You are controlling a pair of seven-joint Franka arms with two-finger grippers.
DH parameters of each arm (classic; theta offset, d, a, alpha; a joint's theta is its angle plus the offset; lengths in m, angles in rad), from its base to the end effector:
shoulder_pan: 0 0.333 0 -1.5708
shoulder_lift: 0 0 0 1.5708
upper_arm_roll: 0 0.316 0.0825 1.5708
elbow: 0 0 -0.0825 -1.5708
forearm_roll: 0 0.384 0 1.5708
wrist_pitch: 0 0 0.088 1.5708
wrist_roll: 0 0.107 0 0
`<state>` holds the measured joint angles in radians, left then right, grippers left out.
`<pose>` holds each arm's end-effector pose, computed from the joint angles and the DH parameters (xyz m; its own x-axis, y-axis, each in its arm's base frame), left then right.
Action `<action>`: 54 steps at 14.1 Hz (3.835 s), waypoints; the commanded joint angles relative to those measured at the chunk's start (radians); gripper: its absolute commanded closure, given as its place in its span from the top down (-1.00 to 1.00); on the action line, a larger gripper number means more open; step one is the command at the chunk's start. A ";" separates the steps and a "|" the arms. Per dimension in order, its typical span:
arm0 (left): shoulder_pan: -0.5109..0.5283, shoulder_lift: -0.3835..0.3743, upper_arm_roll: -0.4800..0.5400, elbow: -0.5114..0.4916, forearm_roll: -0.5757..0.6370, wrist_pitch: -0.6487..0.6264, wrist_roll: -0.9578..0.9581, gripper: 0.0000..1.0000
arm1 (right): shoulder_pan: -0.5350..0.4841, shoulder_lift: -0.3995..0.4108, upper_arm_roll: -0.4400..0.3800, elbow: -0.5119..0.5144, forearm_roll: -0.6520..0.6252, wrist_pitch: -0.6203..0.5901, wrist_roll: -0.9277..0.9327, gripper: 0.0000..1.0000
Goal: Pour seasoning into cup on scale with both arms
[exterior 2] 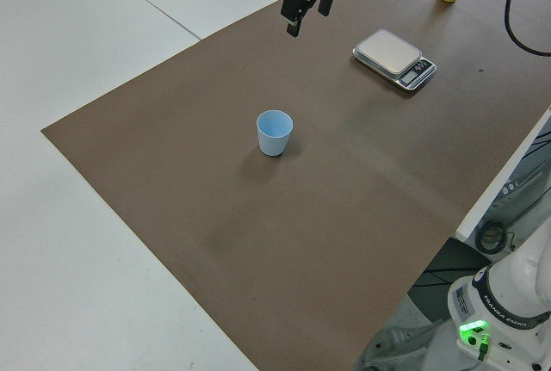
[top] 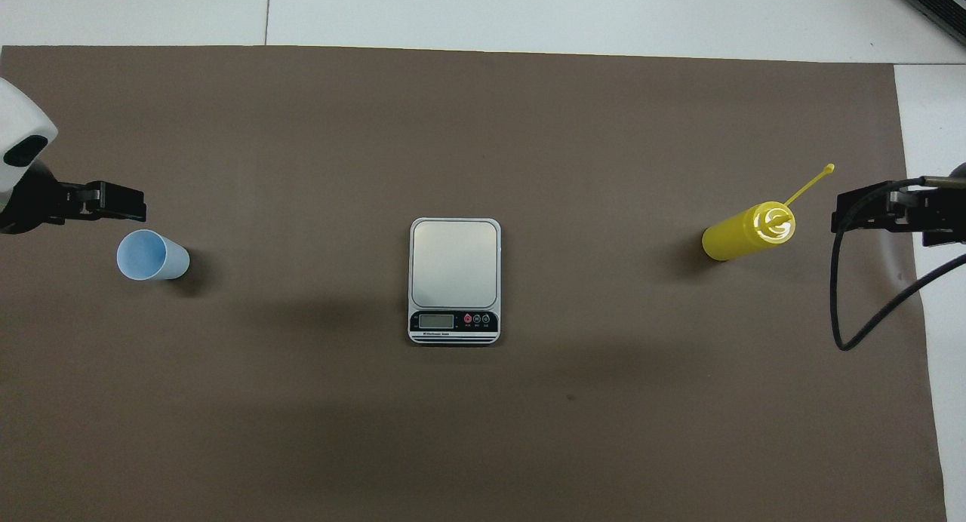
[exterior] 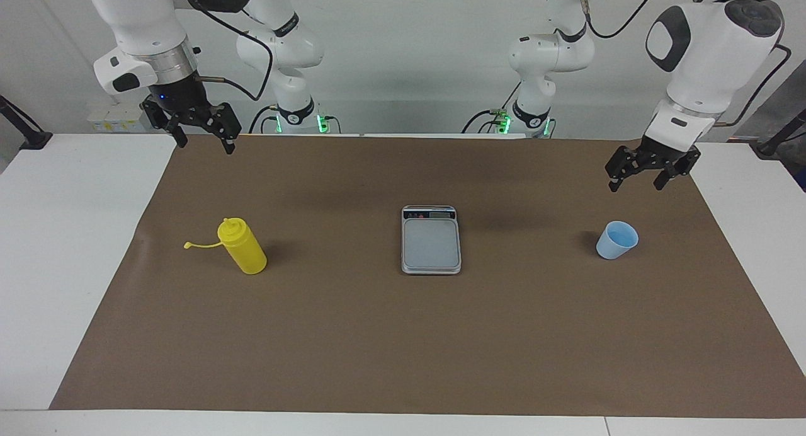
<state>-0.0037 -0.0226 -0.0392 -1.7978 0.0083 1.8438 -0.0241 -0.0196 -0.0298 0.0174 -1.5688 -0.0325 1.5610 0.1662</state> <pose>0.5627 -0.0237 0.5529 0.9974 -0.0210 0.0687 -0.0205 -0.9998 -0.0074 0.5446 -0.0045 0.6410 0.9854 -0.1678 0.0272 -0.1686 -0.9853 0.0289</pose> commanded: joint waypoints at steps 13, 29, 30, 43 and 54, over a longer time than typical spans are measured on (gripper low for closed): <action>0.042 0.061 -0.004 -0.308 -0.039 0.425 0.055 1.00 | -0.010 -0.013 0.001 -0.007 0.011 -0.018 -0.016 1.00; 0.059 0.116 -0.004 -0.399 -0.039 0.515 0.056 1.00 | -0.010 -0.013 0.001 -0.007 0.011 -0.018 -0.016 1.00; 0.059 0.116 -0.004 -0.414 -0.039 0.531 0.056 1.00 | -0.010 -0.013 0.001 -0.007 0.011 -0.018 -0.016 1.00; 0.059 0.133 -0.004 -0.396 -0.039 0.539 0.065 0.29 | -0.010 -0.015 0.001 -0.007 0.011 -0.018 -0.016 1.00; 0.073 0.133 -0.002 -0.394 -0.039 0.534 0.092 -0.43 | -0.010 -0.013 0.001 -0.007 0.011 -0.018 -0.016 1.00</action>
<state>0.0588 0.1073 -0.0369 -2.1986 -0.0083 2.3700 0.0413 -0.0200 -0.0299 0.0153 -1.5690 -0.0325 1.5610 0.1662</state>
